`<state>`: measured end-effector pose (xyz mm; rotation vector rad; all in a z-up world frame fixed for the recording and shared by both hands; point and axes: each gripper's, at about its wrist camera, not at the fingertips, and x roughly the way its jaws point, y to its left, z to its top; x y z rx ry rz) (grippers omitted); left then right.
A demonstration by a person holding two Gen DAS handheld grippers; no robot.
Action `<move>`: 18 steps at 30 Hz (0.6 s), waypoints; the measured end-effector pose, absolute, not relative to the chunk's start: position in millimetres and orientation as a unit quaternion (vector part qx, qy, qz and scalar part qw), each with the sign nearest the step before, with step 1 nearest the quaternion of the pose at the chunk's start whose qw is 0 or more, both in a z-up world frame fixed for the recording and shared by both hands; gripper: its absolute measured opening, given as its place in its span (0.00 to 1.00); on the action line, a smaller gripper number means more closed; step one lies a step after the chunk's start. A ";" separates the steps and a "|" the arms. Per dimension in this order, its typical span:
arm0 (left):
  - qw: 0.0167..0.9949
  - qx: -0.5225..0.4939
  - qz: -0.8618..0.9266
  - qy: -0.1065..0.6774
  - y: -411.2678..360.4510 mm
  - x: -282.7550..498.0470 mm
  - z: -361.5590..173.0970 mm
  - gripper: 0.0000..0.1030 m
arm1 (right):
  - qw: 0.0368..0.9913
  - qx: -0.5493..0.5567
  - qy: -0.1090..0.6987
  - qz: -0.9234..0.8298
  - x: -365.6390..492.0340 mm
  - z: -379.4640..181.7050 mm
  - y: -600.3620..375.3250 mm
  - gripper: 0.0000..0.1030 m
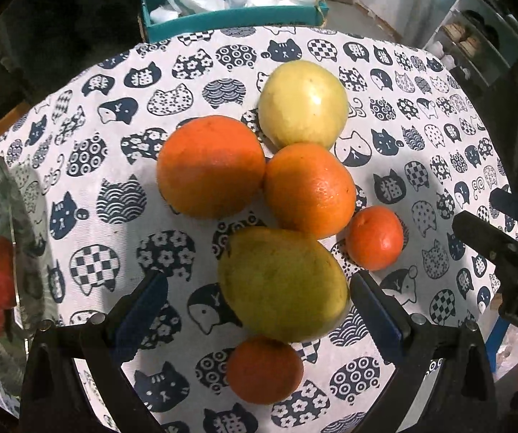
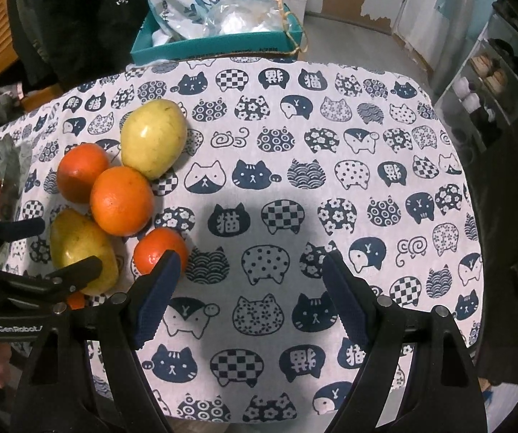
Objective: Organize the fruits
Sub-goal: 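Move the left tool toward the green-yellow pear while the right tool approaches an orange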
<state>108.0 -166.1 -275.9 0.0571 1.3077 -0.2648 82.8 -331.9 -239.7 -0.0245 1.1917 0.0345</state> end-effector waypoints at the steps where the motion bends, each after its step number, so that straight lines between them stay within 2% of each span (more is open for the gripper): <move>1: 0.783 0.024 -0.129 0.607 -167.3 108.3 -277.3 0.94 | 0.827 -0.010 0.562 0.016 83.2 -240.3 -332.0 0.80; 5: 0.776 0.012 -0.152 0.612 -171.3 108.3 -280.8 0.81 | 0.826 -0.007 0.564 0.015 85.0 -241.9 -331.6 0.80; 6: 0.774 0.008 -0.159 0.613 -171.9 108.0 -280.8 0.74 | 0.825 -0.007 0.565 0.016 85.3 -242.6 -330.9 0.80; 18: 0.798 0.026 -0.144 0.585 -156.9 104.1 -259.3 0.70 | 0.818 0.013 0.572 0.050 90.3 -252.7 -319.4 0.80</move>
